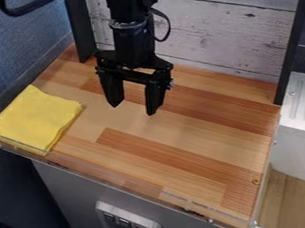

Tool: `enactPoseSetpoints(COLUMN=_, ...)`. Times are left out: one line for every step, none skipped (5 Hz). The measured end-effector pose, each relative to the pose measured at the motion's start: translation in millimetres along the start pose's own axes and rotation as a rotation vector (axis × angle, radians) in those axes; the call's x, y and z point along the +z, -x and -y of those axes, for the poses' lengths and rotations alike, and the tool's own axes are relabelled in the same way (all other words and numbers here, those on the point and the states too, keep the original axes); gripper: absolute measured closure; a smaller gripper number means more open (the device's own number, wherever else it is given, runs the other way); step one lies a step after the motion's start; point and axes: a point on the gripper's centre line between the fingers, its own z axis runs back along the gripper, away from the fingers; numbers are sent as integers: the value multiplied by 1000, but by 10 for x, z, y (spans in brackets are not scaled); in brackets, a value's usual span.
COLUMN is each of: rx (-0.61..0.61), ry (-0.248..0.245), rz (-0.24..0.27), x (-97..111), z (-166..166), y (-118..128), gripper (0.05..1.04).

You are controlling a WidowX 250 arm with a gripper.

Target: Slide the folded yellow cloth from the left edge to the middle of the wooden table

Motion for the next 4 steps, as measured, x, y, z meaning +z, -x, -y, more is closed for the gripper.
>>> enactPoseSetpoints(rx=-39, ry=5, rz=-5, x=-75, z=-115, y=61, gripper=88)
enactPoseSetpoints(rx=-121, ry=13, rz=3, x=-157, z=-293, y=125, gripper=89)
enactPoseSetpoints(rx=-196, ry=12, rz=37, x=-188, z=-520, y=149, gripper=89)
enactPoseSetpoints(rx=-269, ry=3, rz=78, x=-174, z=-718, y=141, gripper=88)
